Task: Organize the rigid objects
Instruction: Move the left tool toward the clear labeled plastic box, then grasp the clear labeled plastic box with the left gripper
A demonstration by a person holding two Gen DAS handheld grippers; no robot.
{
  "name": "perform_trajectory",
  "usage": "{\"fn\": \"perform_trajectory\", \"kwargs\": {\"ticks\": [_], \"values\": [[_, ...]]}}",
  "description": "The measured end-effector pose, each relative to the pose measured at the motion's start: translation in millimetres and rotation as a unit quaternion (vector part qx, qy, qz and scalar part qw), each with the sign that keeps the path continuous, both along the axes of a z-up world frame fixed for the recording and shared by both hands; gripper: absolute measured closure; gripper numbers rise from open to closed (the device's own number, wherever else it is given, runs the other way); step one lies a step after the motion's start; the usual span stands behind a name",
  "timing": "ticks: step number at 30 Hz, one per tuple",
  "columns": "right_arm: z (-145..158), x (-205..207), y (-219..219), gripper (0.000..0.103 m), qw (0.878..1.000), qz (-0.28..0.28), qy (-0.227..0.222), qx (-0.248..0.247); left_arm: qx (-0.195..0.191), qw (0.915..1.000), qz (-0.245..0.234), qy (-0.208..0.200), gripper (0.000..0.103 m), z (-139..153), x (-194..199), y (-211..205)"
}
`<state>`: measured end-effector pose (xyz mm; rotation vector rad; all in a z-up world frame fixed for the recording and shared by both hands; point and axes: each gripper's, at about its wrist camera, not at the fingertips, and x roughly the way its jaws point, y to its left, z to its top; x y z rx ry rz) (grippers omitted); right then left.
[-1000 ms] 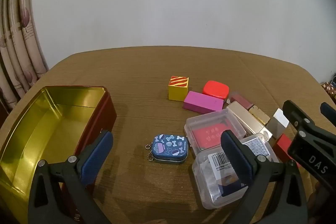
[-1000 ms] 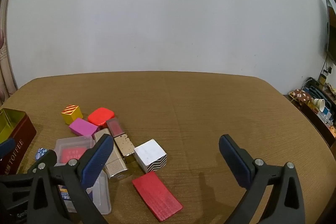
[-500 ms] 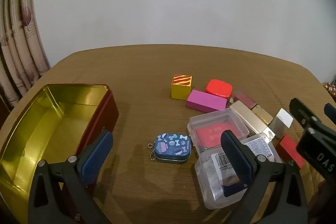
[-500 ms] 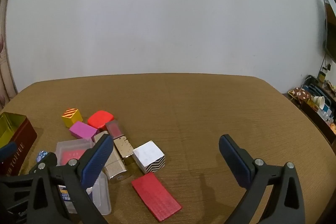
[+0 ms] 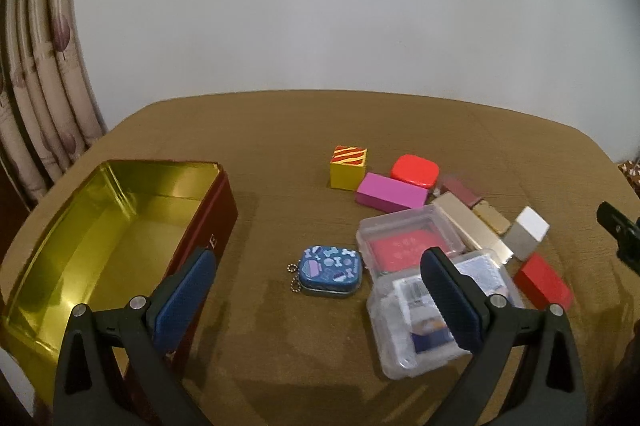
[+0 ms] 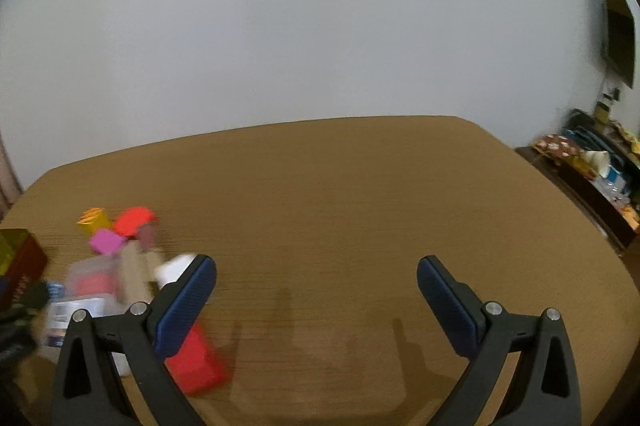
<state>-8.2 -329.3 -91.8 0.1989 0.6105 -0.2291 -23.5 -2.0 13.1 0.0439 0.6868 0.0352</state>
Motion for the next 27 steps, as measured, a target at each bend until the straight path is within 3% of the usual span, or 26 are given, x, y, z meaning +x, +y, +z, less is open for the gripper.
{"fn": "perform_trajectory", "kwargs": {"ticks": [9,17,27], "values": [[-16.4,-4.0,-65.8,0.000,0.998,-0.039,0.018,0.041,0.028,0.9995,-0.010,0.011,0.002,31.3,-32.5,-27.3],[-10.7,-11.4,-52.3,0.000,0.999,-0.033,0.010,0.020,0.036,0.9992,-0.014,0.010,0.002,63.4,-55.2,-39.2],[-5.6,-15.1,-45.1,0.000,0.999,-0.034,0.009,0.015,0.038,0.9991,-0.017,0.012,0.002,71.0,-61.0,-48.7]]}}
